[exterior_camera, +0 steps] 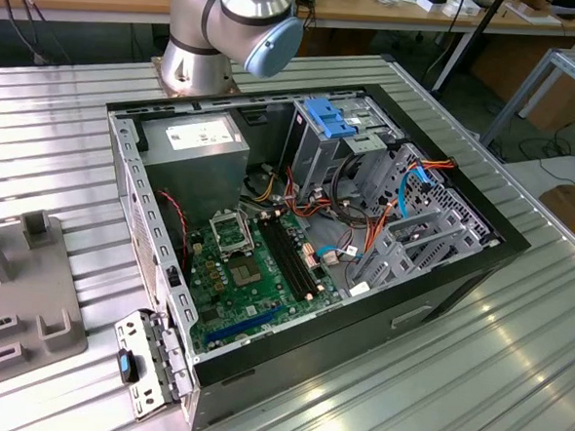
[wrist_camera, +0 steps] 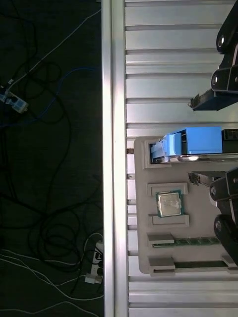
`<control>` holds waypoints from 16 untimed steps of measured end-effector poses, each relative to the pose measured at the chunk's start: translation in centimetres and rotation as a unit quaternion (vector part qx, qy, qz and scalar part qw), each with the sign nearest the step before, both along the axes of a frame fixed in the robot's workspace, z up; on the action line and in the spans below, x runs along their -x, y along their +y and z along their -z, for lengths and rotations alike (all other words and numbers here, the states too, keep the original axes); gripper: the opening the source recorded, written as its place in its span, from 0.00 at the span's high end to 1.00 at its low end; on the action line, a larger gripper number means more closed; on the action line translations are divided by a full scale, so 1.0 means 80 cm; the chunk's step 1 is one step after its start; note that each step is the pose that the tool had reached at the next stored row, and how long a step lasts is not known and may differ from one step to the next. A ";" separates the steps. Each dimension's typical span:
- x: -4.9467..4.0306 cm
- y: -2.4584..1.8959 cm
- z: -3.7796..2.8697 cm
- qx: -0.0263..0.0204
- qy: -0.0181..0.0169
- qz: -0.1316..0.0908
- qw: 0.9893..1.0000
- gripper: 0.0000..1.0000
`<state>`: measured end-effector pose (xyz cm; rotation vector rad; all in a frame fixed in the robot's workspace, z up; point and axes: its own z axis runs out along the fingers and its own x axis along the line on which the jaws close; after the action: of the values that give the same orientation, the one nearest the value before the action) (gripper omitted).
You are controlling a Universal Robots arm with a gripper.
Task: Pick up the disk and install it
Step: 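Pick up the disk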
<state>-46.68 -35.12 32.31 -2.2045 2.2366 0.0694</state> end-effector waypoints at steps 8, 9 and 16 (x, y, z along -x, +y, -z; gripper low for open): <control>0.002 -0.0006 0.0172 0.000 -0.001 -0.001 1.000 0.40; 0.002 -0.0006 0.0171 0.000 -0.001 -0.001 1.000 0.40; 0.002 -0.0006 0.0172 0.000 -0.001 -0.001 1.000 0.55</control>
<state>-46.82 -35.17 30.93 -2.2058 2.2329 0.0666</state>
